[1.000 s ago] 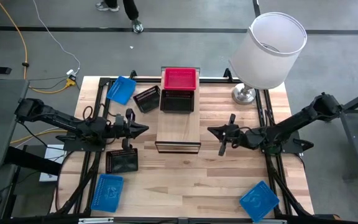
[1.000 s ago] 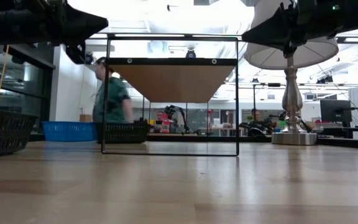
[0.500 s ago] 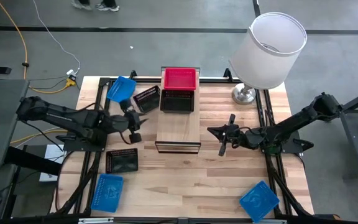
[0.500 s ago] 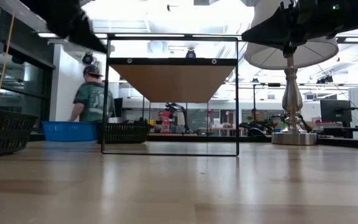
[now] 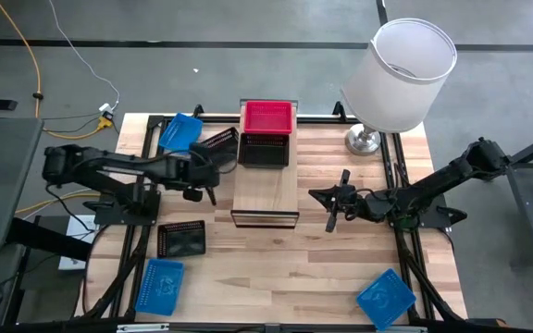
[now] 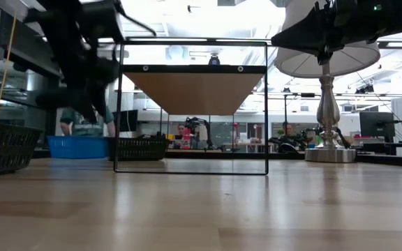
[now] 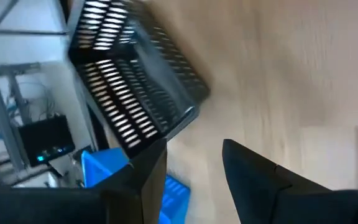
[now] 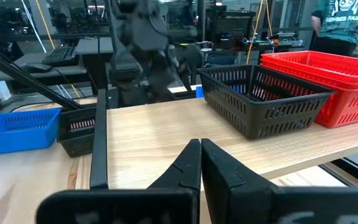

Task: Stack baskets on shelf by color
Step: Stack the top black bin on top of the black bin on the shelf, then stack the black bin on top of the black bin on the shelf

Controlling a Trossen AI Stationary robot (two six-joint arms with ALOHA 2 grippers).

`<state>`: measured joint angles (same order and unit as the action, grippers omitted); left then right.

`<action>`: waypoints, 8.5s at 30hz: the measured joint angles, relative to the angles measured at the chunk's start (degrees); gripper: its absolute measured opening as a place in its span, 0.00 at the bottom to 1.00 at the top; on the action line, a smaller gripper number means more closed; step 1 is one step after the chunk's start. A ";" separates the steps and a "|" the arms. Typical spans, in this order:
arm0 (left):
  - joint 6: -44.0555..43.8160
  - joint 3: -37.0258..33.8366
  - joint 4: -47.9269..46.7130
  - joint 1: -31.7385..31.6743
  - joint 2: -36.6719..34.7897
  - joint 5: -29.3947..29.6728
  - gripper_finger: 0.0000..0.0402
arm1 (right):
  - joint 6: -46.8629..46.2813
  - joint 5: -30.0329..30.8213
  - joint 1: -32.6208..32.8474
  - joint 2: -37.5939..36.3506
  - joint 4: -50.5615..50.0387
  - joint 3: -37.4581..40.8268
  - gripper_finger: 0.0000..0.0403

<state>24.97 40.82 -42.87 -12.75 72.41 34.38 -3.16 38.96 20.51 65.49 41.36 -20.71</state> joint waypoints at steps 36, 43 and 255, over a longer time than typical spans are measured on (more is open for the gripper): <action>14.21 -0.02 9.75 -11.49 13.02 1.74 0.18 | -2.97 0.48 0.00 0.11 -2.89 0.00 0.00; 11.24 -0.04 9.66 -10.53 13.00 2.18 0.03 | -2.88 0.48 0.00 0.11 -2.86 0.00 0.00; -46.99 -6.48 24.96 46.49 -16.65 -12.05 0.00 | -3.40 3.12 -0.34 0.11 -5.60 -0.02 0.00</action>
<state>-22.02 34.33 -17.91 33.74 55.76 22.33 -6.56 42.08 20.17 65.60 35.77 -20.73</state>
